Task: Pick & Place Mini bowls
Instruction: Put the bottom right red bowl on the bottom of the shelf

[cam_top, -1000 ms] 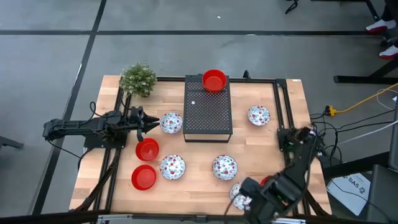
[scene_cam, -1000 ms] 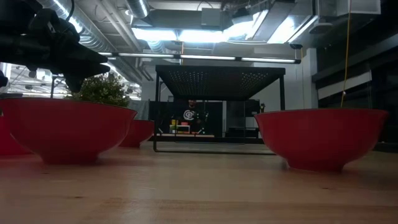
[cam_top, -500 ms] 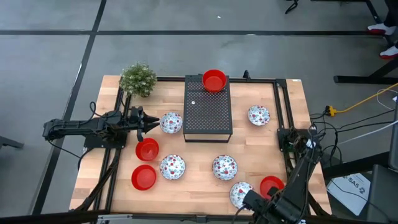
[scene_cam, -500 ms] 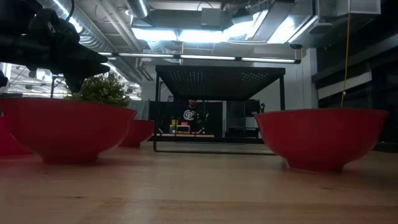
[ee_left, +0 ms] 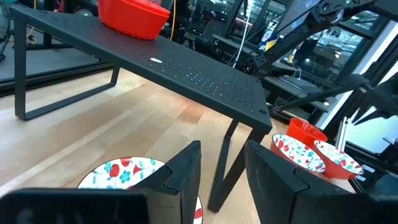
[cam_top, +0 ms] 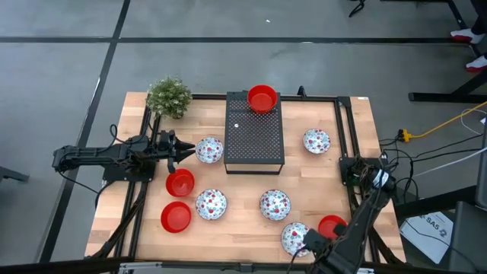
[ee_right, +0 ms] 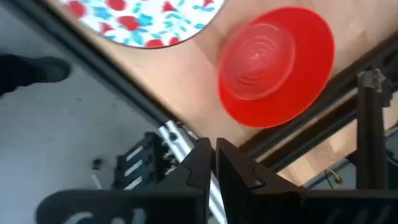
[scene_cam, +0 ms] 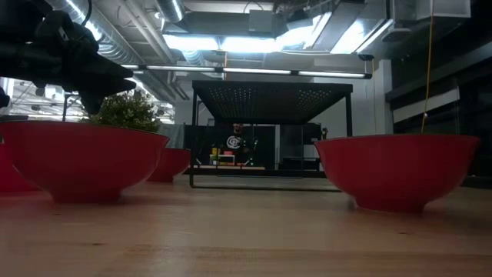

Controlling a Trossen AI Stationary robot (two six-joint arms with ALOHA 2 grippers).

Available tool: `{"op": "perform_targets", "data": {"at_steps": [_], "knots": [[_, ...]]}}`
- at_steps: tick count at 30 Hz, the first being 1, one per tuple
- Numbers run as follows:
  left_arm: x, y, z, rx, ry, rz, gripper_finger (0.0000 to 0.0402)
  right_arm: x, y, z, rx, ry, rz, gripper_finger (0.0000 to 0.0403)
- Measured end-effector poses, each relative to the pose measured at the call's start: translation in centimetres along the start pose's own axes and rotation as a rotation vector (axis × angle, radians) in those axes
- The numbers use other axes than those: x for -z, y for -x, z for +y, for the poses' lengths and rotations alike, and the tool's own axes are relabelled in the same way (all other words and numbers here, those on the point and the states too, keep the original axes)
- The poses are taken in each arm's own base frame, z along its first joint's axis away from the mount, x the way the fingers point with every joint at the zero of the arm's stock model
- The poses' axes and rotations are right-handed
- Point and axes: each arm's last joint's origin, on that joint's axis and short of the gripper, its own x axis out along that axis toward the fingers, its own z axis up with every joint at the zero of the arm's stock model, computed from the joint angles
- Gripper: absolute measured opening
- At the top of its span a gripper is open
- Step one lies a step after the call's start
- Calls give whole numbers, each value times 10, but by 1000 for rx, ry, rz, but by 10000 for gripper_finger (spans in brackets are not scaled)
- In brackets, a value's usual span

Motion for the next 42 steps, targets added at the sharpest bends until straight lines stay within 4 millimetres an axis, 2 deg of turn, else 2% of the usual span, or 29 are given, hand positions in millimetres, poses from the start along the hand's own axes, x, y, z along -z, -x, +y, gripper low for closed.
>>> {"op": "perform_targets", "data": {"at_steps": [5,15,21,28,32,37,42], "knots": [[0,0,0,0,0,0,120,-3,-13,-3,53,-12,-3,58],[0,0,0,0,0,0,120,-9,-46,-7,139,-23,-20,178],[0,0,0,0,0,0,119,-14,-64,-2,96,22,-56,196],[0,0,0,0,0,0,121,-17,-88,-4,101,22,-56,177],[0,0,0,0,0,0,119,-18,-92,-6,111,20,-56,155],[0,0,0,-1,0,0,120,-18,-92,-5,108,20,-56,102],[0,0,0,0,0,0,120,-18,-92,-5,106,21,-56,25]]}}
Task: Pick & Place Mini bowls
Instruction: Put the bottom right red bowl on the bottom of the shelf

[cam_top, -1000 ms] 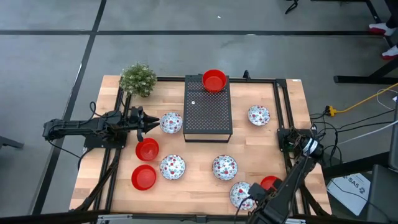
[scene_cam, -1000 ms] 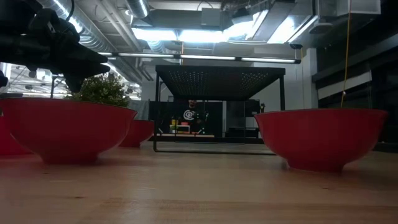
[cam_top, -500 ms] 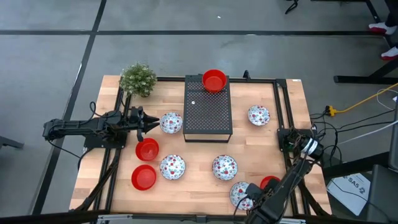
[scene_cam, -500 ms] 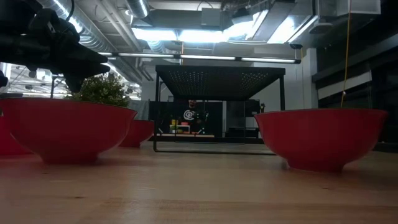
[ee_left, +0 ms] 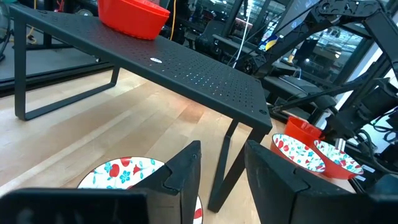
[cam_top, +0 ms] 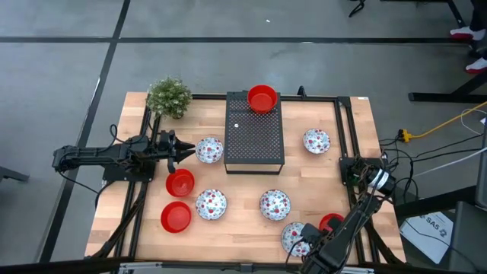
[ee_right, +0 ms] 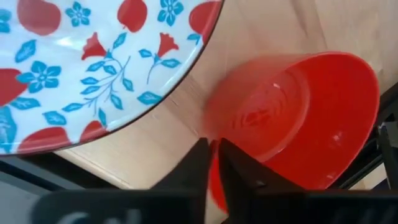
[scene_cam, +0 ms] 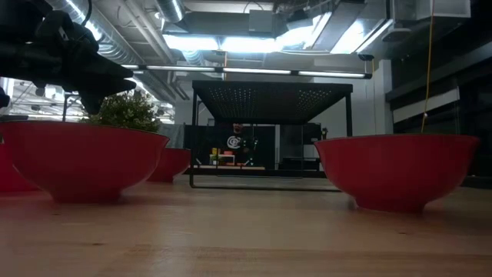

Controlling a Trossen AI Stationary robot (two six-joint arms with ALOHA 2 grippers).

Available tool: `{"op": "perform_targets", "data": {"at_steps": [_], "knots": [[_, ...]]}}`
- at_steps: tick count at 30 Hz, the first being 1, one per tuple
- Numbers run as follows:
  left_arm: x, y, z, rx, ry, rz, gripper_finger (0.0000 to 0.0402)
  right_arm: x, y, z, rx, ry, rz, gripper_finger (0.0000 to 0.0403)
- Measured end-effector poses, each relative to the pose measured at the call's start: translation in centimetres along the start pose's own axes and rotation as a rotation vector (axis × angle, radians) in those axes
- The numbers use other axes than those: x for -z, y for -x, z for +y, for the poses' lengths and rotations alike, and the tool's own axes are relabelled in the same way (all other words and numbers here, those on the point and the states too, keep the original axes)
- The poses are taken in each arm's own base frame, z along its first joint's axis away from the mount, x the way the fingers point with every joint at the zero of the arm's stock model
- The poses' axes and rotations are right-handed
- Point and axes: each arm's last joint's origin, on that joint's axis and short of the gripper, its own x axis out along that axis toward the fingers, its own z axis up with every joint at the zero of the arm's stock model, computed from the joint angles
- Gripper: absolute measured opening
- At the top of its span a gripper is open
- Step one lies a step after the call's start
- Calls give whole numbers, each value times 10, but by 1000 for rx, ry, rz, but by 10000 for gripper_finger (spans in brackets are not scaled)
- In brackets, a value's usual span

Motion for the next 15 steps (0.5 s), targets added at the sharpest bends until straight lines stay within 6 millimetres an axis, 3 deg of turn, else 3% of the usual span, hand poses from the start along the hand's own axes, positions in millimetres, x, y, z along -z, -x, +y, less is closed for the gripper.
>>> {"op": "perform_targets", "data": {"at_steps": [2,15], "knots": [[0,0,0,0,0,0,119,0,0,1,-5,1,-3,9],[0,0,0,0,0,0,118,2,14,7,-71,-45,2,2]]}}
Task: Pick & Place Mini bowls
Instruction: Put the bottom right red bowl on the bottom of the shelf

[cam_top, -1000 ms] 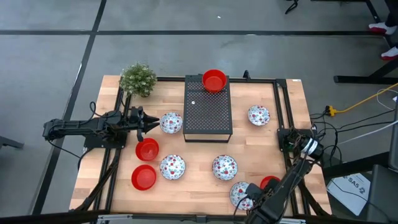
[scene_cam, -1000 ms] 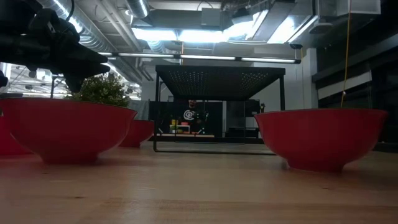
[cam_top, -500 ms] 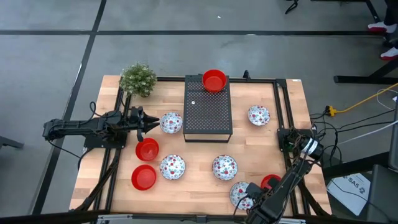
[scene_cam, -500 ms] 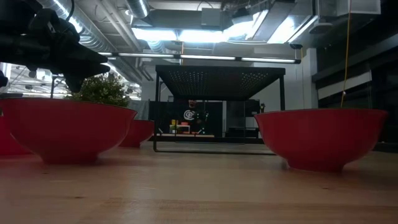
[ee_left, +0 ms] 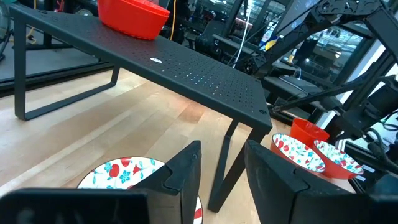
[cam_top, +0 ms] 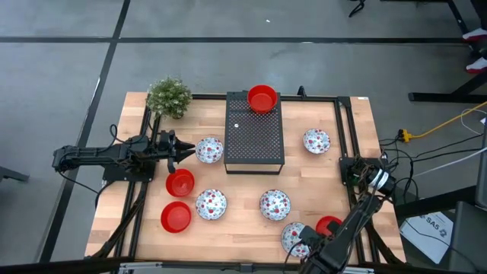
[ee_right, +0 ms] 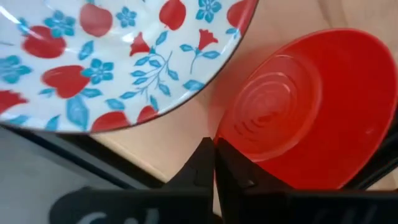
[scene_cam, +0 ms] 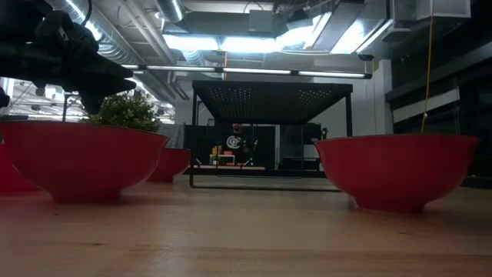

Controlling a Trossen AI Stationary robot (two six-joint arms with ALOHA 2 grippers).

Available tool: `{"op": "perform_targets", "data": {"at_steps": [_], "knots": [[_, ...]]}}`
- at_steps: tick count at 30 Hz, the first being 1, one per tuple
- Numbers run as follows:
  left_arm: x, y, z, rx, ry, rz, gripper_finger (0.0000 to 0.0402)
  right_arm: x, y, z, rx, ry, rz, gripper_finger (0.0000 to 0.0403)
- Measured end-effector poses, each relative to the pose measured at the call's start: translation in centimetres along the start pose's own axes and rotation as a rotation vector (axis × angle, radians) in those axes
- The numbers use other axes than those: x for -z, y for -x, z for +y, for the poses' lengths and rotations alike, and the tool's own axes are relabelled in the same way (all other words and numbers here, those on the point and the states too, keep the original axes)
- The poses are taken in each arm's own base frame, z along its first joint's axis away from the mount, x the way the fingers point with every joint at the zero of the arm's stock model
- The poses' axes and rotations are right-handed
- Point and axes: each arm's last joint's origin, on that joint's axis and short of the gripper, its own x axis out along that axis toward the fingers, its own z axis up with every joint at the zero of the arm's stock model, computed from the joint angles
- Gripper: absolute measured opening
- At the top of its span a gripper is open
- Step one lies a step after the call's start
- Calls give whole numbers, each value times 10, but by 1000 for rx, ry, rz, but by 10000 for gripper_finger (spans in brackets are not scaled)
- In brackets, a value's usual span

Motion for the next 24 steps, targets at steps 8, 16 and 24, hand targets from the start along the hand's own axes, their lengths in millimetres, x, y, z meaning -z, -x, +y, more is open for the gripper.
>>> {"op": "perform_targets", "data": {"at_steps": [8,16,24], "knots": [[0,0,0,0,0,0,120,-2,35,-4,30,-17,-51,1],[0,0,0,0,0,0,120,-20,81,-6,-38,4,-167,1],[0,0,0,0,0,0,118,-60,100,-7,-81,81,-189,0]]}}
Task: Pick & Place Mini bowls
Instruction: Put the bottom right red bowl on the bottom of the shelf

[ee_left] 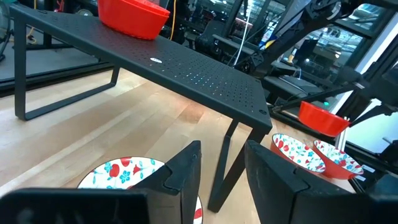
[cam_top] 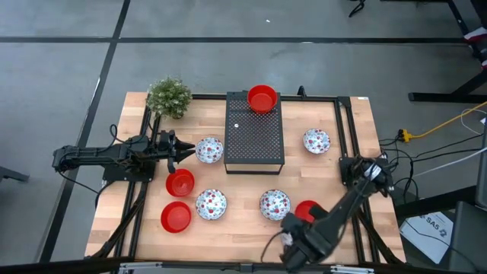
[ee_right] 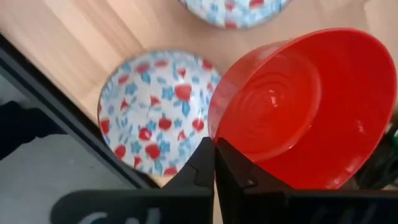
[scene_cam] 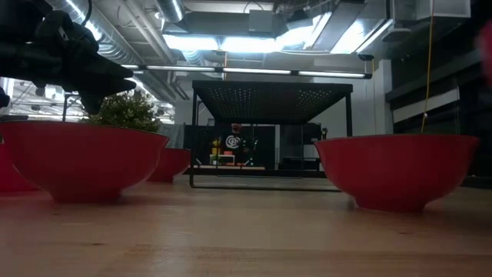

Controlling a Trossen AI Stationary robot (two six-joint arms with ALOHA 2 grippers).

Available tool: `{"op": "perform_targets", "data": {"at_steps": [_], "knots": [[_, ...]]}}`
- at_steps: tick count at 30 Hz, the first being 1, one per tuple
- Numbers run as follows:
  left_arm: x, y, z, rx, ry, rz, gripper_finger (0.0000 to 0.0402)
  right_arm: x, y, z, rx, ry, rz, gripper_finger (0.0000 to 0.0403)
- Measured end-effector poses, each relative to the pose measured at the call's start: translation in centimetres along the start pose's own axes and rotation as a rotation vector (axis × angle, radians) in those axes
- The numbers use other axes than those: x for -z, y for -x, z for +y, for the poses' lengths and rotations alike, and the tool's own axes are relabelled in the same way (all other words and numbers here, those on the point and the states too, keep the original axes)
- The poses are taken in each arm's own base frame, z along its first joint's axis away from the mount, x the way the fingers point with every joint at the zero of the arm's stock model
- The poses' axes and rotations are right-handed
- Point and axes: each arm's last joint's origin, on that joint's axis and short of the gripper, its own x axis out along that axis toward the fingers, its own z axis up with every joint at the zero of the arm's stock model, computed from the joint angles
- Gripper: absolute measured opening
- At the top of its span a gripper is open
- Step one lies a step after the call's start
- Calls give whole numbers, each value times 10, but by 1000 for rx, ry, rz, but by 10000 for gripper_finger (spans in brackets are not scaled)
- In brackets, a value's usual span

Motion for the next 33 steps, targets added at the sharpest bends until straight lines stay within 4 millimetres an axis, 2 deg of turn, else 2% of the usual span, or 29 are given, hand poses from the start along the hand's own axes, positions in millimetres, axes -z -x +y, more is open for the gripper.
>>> {"op": "perform_targets", "data": {"at_steps": [8,19,29,33], "knots": [[0,0,0,0,0,0,120,-44,10,-9,-35,89,-31,0],[0,0,0,0,0,0,119,-101,42,-31,-95,153,-195,0],[0,0,0,0,0,0,120,-148,80,-64,-90,268,-398,0],[0,0,0,0,0,1,118,-167,83,-81,-45,403,-419,0]]}}
